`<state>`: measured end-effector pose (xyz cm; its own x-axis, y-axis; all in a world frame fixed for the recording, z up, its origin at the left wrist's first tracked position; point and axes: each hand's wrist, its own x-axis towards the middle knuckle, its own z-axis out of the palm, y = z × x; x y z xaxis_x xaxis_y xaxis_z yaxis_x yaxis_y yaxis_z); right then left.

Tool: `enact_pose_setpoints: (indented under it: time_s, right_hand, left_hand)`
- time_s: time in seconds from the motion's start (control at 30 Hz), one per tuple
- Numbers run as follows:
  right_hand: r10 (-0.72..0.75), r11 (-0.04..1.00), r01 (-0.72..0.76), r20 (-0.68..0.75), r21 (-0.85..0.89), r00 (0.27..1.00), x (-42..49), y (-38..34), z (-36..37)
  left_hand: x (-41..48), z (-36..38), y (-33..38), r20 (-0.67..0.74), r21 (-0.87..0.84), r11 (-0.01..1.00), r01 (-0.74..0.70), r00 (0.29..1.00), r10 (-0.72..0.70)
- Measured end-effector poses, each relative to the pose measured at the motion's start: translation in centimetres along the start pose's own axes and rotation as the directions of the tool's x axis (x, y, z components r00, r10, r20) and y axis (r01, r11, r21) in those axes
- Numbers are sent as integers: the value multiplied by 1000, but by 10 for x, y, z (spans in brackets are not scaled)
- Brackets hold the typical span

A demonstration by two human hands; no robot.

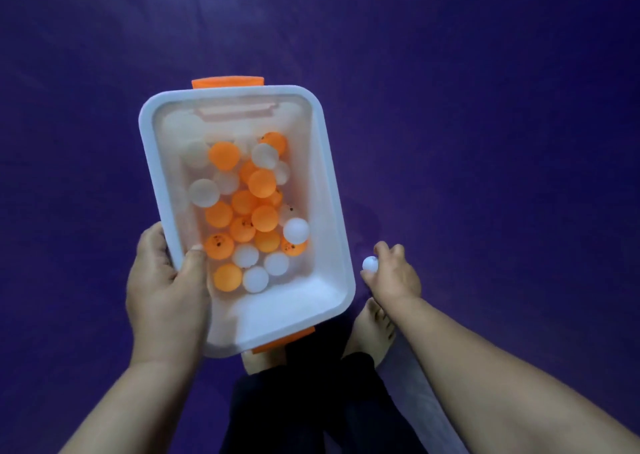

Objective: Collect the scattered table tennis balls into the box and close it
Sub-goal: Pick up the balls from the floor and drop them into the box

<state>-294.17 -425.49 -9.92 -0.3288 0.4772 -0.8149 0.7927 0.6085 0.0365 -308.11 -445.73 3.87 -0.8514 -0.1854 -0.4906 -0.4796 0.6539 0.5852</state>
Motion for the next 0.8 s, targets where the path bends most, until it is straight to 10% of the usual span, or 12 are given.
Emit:
enact_pose_setpoints:
  time_s: [0.13, 0.47, 0.8]
  right_hand:
    - [-32, 997, 29, 43, 68, 999, 11, 1, 7]
    - [-143, 761, 351, -386, 546, 911, -96, -41, -151]
    - [-263, 773, 558, -648, 302, 715, -282, -105, -317]
  left_hand:
    - [6, 5, -8, 20, 25, 1000, 4, 1000, -5]
    - [-23, -53, 72, 85, 85, 996, -28, 996, 21]
    - [-82, -176, 227, 123, -49, 992, -119, 985, 124]
